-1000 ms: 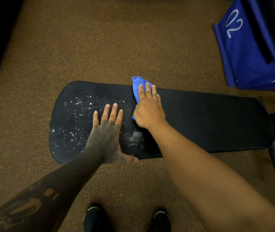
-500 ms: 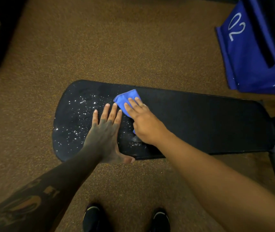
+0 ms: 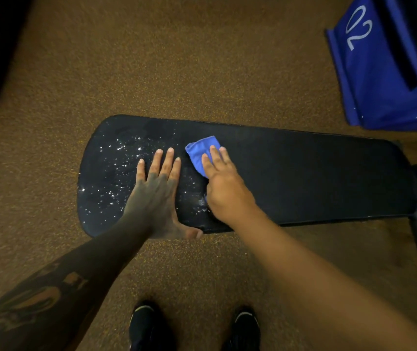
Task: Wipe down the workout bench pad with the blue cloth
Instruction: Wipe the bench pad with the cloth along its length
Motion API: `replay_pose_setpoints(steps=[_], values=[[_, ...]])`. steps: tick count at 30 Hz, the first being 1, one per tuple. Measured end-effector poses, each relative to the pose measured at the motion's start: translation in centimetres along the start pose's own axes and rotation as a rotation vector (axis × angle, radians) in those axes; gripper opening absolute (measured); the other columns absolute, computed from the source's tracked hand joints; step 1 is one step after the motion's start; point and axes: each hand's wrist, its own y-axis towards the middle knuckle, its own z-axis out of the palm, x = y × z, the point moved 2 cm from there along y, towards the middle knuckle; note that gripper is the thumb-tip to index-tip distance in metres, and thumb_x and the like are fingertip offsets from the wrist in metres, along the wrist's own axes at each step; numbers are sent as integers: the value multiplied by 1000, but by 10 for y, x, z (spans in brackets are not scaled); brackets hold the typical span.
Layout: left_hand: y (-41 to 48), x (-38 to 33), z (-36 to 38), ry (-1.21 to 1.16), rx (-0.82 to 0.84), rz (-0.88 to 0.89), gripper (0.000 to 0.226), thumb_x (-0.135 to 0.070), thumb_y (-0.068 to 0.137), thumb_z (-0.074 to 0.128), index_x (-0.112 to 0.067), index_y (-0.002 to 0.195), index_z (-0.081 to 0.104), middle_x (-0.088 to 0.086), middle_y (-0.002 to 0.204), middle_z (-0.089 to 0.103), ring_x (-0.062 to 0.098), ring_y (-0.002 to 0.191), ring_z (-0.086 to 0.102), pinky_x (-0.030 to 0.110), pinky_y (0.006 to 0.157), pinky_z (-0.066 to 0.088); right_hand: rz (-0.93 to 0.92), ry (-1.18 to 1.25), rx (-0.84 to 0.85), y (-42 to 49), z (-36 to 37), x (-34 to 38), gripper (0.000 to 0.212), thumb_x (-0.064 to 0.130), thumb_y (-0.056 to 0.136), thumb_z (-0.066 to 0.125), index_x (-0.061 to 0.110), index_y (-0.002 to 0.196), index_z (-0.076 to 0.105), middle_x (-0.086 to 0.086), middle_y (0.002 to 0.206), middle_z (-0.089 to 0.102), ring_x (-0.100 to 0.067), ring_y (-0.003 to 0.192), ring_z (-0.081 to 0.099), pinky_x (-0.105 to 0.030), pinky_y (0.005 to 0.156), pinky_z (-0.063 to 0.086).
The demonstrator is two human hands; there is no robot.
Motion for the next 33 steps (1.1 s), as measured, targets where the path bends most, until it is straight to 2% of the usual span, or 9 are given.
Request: replay_pose_setpoints(steps=[5, 11, 14, 17, 20, 22, 25, 29, 33], values=[[0, 0, 0, -14, -16, 20, 164, -108, 36, 32, -2, 154, -8, 16, 163, -18, 33, 151, -17, 58, 122, -1, 67, 15, 22, -56, 18, 29, 83, 11, 91, 56, 14, 153, 1, -7, 162, -14, -23, 146, -24, -42, 122, -1], [-1, 6, 0, 8, -2, 43, 164, -109, 35, 34, -6, 152, -17, 14, 162, -25, 31, 150, -22, 56, 123, -2, 367, 87, -218, -32, 15, 9, 74, 6, 91, 55, 7, 152, 14, -13, 163, -3, -30, 149, -10, -43, 122, 10], [-2, 7, 2, 32, -3, 52, 162, -107, 36, 31, -4, 153, -14, 15, 162, -23, 32, 151, -19, 57, 122, -1, 200, 89, -145, -33, 28, 39, 70, 2, 91, 42, 7, 153, 9, -14, 163, -5, -29, 148, -15, -44, 122, 2], [-4, 11, 1, 28, -3, 57, 163, -108, 35, 31, -4, 153, -12, 15, 163, -21, 32, 151, -17, 57, 122, 0, 36, 2, -67, -37, 26, 33, 77, 8, 90, 52, 10, 153, 8, -12, 163, -7, -27, 148, -16, -44, 122, 3], [-5, 15, 1, 25, -4, 51, 164, -108, 34, 33, -5, 153, -15, 14, 162, -24, 32, 150, -20, 57, 122, -1, 174, -50, -117, -14, 10, 1, 80, 11, 89, 60, 8, 153, 12, -14, 163, -5, -29, 149, -9, -43, 122, 7], [-6, 16, 1, 34, -6, 50, 164, -108, 34, 31, -6, 152, -17, 14, 162, -25, 32, 150, -22, 57, 122, -1, 267, -14, -159, 1, 6, -4, 75, 5, 90, 55, 6, 152, 13, -14, 163, -4, -29, 150, -7, -43, 122, 10], [-6, 16, 2, 37, -2, 47, 163, -108, 35, 28, -5, 152, -16, 15, 162, -24, 32, 150, -21, 57, 122, -1, 221, 38, -143, -7, 18, 19, 74, -2, 88, 46, 6, 153, 10, -14, 163, -6, -27, 149, -12, -43, 122, 7], [-7, 16, 2, 19, -9, 44, 163, -109, 34, 23, -4, 153, -15, 16, 162, -25, 32, 150, -20, 57, 122, -1, 32, -7, 11, -57, 27, 40, 79, 10, 92, 52, 9, 153, 1, -12, 161, -14, -25, 147, -22, -43, 122, 1], [-7, 15, 2, 16, -13, 44, 163, -109, 35, 28, -4, 153, -15, 16, 162, -24, 32, 150, -21, 58, 122, -1, 177, -43, -75, -33, 22, 21, 75, 7, 92, 52, 10, 153, 9, -12, 163, -8, -26, 149, -14, -43, 122, 7]])
